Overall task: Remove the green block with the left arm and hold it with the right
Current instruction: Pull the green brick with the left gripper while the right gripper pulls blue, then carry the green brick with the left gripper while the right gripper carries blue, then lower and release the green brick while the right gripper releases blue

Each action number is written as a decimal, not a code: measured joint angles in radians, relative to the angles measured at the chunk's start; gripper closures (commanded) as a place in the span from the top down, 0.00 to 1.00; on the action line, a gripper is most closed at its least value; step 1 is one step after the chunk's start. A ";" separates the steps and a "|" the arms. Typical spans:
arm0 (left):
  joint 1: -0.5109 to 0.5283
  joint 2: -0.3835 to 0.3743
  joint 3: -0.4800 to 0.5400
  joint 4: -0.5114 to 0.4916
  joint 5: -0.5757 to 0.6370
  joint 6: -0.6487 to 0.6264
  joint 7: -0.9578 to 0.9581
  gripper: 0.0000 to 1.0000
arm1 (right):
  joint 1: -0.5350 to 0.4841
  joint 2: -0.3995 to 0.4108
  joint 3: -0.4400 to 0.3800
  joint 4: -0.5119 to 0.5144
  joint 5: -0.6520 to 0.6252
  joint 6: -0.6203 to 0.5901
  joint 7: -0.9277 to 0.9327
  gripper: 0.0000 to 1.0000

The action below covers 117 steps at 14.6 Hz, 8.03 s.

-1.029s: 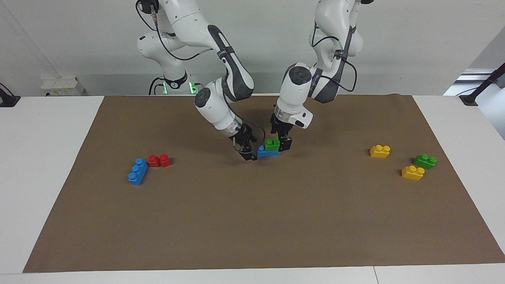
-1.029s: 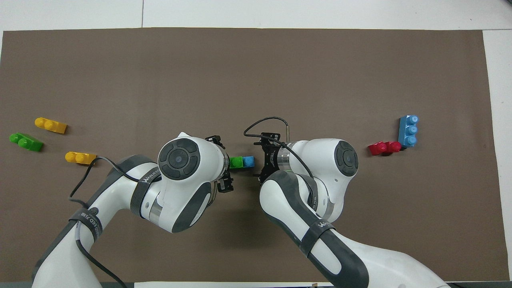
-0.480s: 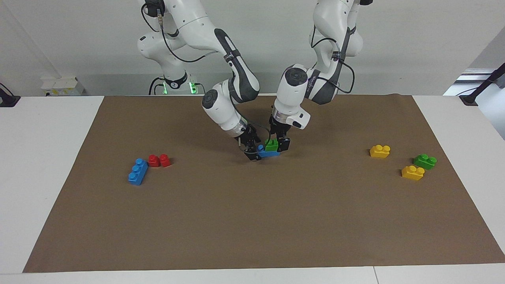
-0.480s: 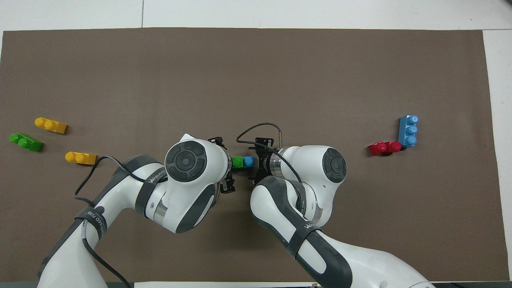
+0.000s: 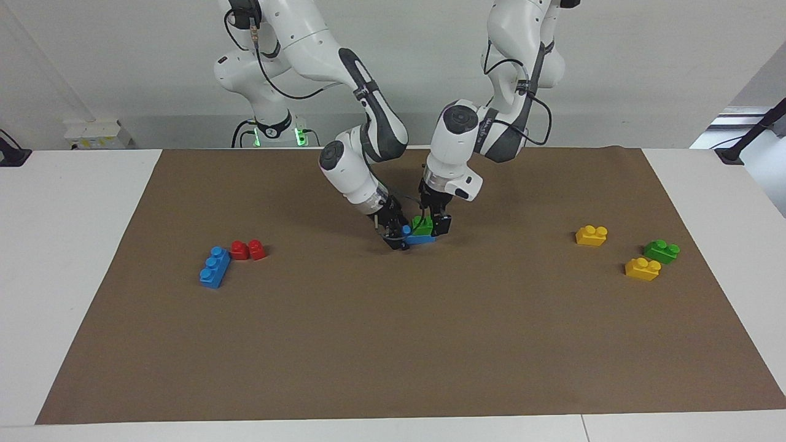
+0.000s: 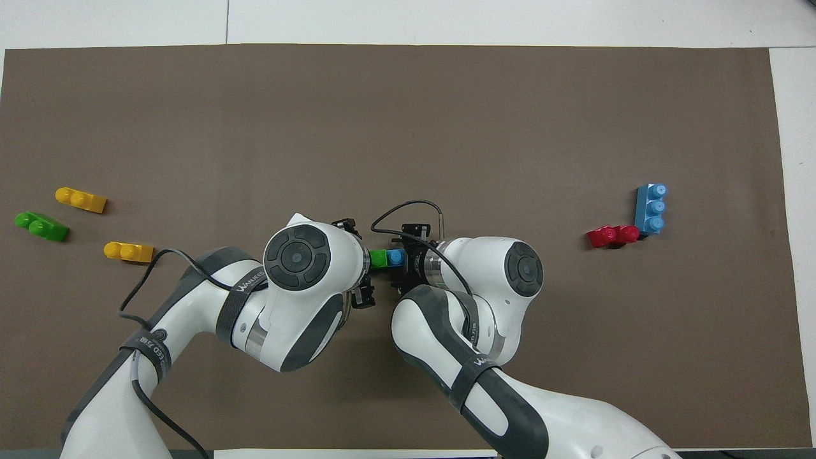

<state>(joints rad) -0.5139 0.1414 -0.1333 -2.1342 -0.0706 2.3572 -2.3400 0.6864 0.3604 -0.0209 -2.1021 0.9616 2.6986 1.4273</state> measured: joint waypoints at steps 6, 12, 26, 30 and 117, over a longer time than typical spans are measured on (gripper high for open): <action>-0.001 0.000 0.001 0.000 0.008 -0.002 -0.001 1.00 | 0.001 0.000 0.000 0.003 0.016 0.000 0.000 0.60; -0.003 0.000 0.002 0.000 0.020 -0.002 -0.013 1.00 | 0.001 -0.002 0.000 0.010 0.058 0.001 -0.002 0.03; -0.030 -0.001 0.010 0.012 0.088 -0.001 -0.017 0.00 | 0.001 0.000 0.000 0.010 0.108 0.001 -0.094 0.00; -0.030 -0.001 0.009 0.012 0.090 -0.001 -0.015 0.00 | 0.001 0.000 0.000 0.010 0.108 0.001 -0.099 0.00; 0.702 0.069 0.023 0.228 0.079 -0.136 1.658 1.00 | -0.768 0.006 -0.016 0.374 -0.326 -0.783 -0.318 1.00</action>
<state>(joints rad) 0.1881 0.2108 -0.1107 -1.9059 0.0087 2.2215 -0.6818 -0.0819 0.3662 -0.0367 -1.7280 0.6355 1.9154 1.1089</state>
